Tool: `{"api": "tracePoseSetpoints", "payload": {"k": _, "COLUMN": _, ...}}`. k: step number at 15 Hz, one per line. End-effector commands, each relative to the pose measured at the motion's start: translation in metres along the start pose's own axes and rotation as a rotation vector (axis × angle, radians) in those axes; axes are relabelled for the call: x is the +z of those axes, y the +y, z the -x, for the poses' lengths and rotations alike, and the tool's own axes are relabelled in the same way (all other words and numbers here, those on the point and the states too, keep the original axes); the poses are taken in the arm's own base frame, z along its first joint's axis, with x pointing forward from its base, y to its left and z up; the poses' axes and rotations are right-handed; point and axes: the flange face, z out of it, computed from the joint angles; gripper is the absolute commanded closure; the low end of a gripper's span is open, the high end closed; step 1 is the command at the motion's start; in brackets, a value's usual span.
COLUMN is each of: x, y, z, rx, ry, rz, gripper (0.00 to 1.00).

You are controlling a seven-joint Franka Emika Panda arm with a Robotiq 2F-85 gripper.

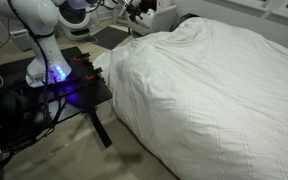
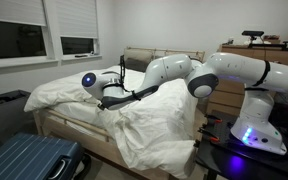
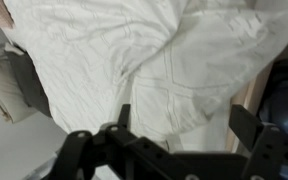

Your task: Straighten the beddings on the bottom right corner of the bed

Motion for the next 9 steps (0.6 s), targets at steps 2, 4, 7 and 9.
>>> {"api": "tracePoseSetpoints", "payload": {"k": 2, "x": 0.045, "y": 0.005, "z": 0.027, "rx": 0.034, "ry": -0.256, "rz": -0.015, "gripper": 0.0}}
{"api": "tracePoseSetpoints", "payload": {"k": 4, "x": 0.058, "y": 0.003, "z": 0.039, "rx": 0.052, "ry": -0.363, "rz": -0.065, "gripper": 0.0}}
{"api": "tracePoseSetpoints", "payload": {"k": 7, "x": 0.068, "y": -0.001, "z": 0.05, "rx": 0.087, "ry": -0.481, "rz": -0.162, "gripper": 0.0}}
{"api": "tracePoseSetpoints", "payload": {"k": 9, "x": 0.071, "y": -0.004, "z": 0.05, "rx": 0.122, "ry": -0.501, "rz": -0.223, "gripper": 0.0}}
